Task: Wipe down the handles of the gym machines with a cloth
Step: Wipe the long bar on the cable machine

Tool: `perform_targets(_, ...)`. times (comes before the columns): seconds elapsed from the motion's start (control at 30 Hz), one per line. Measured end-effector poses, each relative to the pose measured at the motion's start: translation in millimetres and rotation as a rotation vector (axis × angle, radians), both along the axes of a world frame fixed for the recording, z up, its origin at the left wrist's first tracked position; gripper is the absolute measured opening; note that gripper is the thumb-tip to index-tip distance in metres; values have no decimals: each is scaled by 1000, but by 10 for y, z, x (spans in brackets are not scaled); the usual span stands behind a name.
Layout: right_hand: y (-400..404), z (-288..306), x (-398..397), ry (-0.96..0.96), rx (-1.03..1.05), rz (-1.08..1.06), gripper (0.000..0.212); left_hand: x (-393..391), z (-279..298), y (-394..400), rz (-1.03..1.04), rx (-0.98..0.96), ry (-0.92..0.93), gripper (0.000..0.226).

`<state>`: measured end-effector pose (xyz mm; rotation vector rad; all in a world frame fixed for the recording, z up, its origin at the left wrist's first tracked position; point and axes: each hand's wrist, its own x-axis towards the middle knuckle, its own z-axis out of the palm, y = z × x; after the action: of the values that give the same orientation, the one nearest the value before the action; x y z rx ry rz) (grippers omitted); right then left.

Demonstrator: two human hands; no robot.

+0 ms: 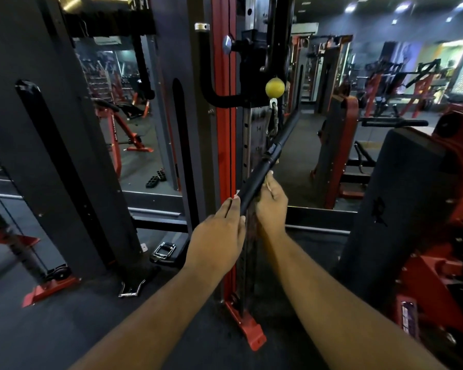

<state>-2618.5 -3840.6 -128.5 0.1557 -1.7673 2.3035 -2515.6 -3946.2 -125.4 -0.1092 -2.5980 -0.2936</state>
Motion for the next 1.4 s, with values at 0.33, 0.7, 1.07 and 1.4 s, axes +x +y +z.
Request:
perform_targets(0.33,164,-322,673,-53,-169,281,32,27,-43,-178,17,31,-9,57)
perform_targets(0.7,55,-198,448,506,627,78,47,56,-139,-258,-132,185,-39,70)
perform_targets(1.07,365,15,315,370,552,-48,43,273,-276,-590,-116,343,-13,62)
perform_targets(1.4,-181,-84,570,630,930,110,43,289,-296,-681,-103,421,104,71)
